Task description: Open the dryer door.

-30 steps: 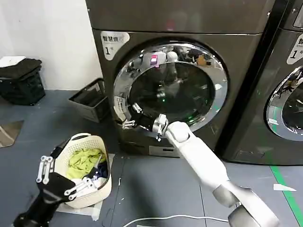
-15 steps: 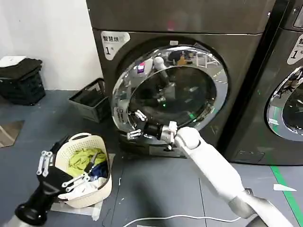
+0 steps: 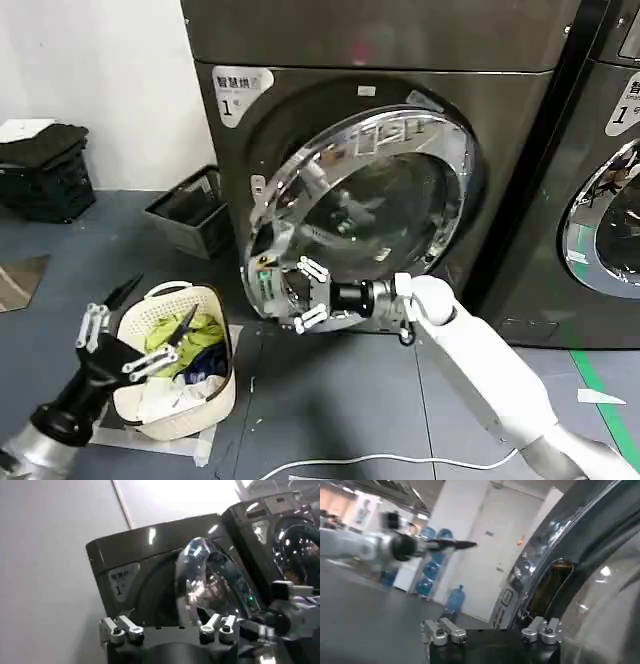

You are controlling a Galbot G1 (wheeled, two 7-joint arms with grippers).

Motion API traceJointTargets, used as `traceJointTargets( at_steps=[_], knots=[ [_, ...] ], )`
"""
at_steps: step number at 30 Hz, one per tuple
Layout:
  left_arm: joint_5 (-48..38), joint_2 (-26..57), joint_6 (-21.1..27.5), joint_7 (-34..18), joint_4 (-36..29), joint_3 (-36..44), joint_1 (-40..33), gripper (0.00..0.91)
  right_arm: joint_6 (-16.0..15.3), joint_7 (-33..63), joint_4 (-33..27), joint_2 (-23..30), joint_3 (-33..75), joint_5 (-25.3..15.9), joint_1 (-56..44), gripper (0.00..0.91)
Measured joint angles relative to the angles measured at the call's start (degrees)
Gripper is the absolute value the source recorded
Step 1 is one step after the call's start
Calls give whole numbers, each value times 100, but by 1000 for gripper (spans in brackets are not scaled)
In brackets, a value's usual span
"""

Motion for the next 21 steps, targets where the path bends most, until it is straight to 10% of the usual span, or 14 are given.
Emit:
traceJointTargets(
  at_steps=[21],
  knots=[
    [-412, 1064, 319, 81, 977, 804, -1357, 907, -196, -365, 1408, -1042, 1237, 161, -1208, 907]
  ],
)
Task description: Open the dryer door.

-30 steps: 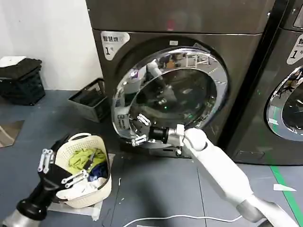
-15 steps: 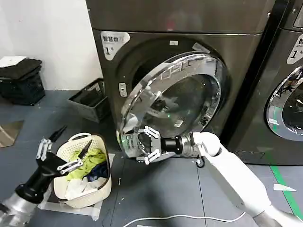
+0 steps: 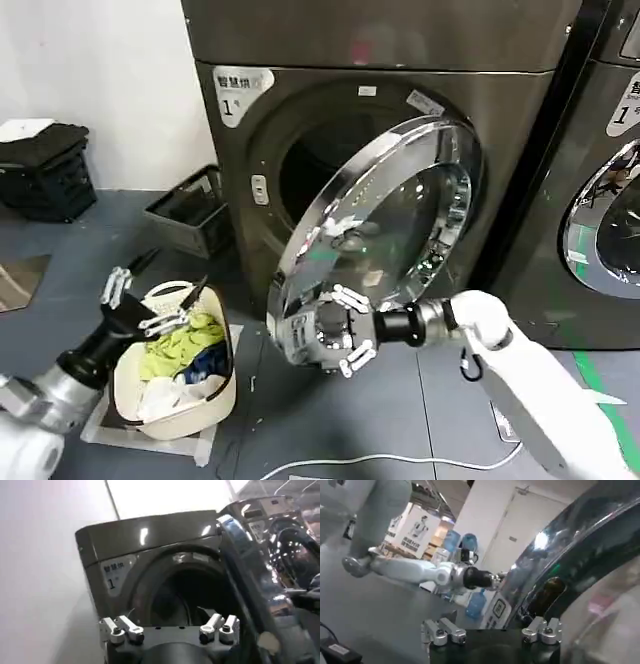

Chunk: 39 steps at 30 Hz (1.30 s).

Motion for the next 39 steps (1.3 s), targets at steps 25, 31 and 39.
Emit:
traceJointTargets(
  at_steps=[25, 31, 39],
  knots=[
    [267, 245, -183, 274, 886, 2577, -1912, 907, 361, 2149, 1308, -224, 5201, 22, -4561, 907],
    [266, 175, -255, 279, 1006, 3269, -2229, 907, 140, 3318, 1637, 417, 6727, -451, -5727, 907],
    [161, 179, -328, 252, 1153, 3969, -2653, 907, -1132, 5127, 1849, 1364, 8076, -972, -6208, 907]
  ],
)
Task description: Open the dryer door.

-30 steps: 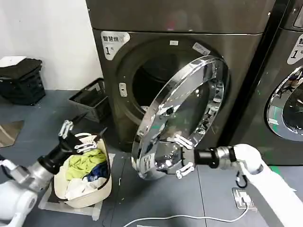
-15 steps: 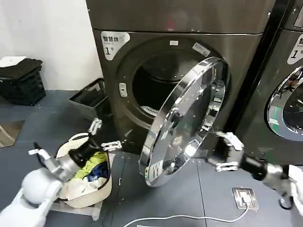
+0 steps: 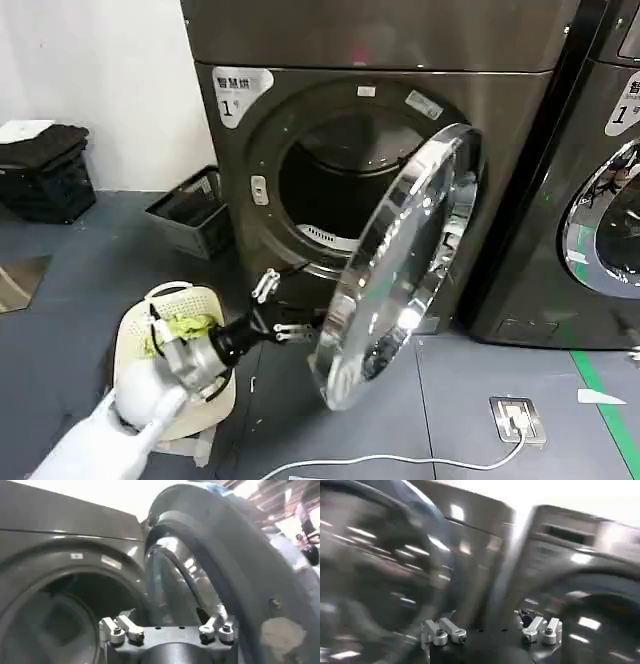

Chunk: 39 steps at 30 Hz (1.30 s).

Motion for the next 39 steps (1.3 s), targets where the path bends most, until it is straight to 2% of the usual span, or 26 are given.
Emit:
traceJointTargets(
  at_steps=[3, 11, 22, 32, 39],
  knots=[
    [-16, 4, -14, 2, 91, 245, -198, 907, -248, 271, -37, 357, 358, -367, -69, 907],
    [17, -257, 108, -37, 397, 984, -804, 907, -497, 629, -65, 1118, 1140, -576, -67, 907],
    [115, -935, 164, -72, 1036, 1960, -1687, 907, -605, 827, -201, 1666, 2177, -480, -100, 907],
    [183, -1731, 155, -58, 1875, 2842, -2473, 907, -664, 956, -109, 1885, 2670, -226, -126, 907],
    [249, -2404, 293, -63, 2443, 3377, -2951, 907, -735, 1101, 32, 2104, 2770, -190, -121, 907]
  ],
)
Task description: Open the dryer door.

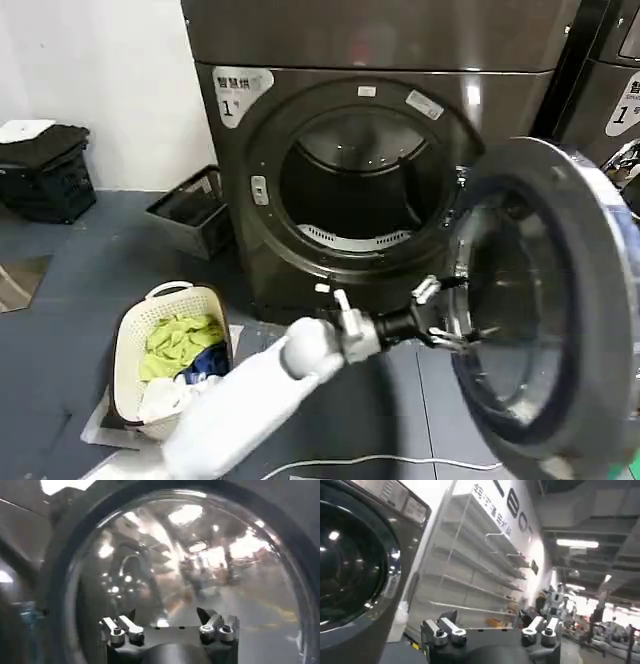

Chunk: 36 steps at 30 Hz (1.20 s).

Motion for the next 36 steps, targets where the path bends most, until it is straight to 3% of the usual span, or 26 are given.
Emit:
traceJointTargets(
  at_steps=[8, 20, 29, 36],
  knots=[
    [5, -614, 171, -165, 628, 462, -518, 907, 179, 113, 32, 214, 132, 173, -69, 907],
    [2, -1098, 311, -239, 1157, 721, -1008, 907, 175, 193, 83, 386, 102, 167, -38, 907],
    [373, -742, 457, -402, 783, 769, -880, 907, 286, 657, -172, 282, 58, -150, 11, 907],
    [736, 227, 430, -401, -147, 750, -627, 907, 288, 940, -481, 89, 112, -174, 35, 907]
  ],
)
